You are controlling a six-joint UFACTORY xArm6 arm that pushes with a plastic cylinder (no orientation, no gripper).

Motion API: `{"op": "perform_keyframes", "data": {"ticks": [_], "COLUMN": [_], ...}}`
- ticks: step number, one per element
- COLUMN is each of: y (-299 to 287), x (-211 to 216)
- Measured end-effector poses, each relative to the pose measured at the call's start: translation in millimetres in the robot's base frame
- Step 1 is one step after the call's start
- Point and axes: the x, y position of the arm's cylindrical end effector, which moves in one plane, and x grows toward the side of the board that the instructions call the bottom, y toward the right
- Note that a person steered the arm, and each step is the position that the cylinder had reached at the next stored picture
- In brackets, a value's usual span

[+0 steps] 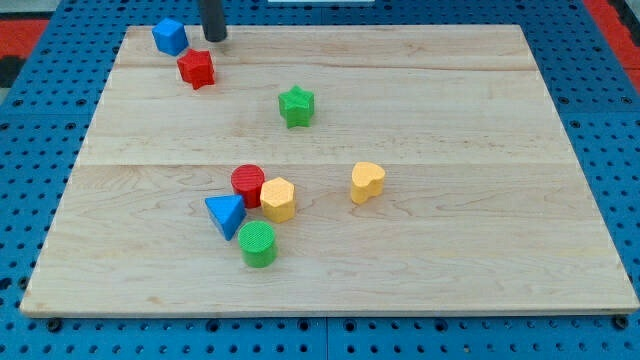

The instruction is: Move the yellow heart to the right side of the green star

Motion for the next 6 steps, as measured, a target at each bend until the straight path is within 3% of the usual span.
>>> {"op": "perform_keyframes", "data": {"ticks": [3,4,5,6], "y": [-54.4,-10.1,112.4,212.4], "x": [4.3,14.1,35.5,118.5]}}
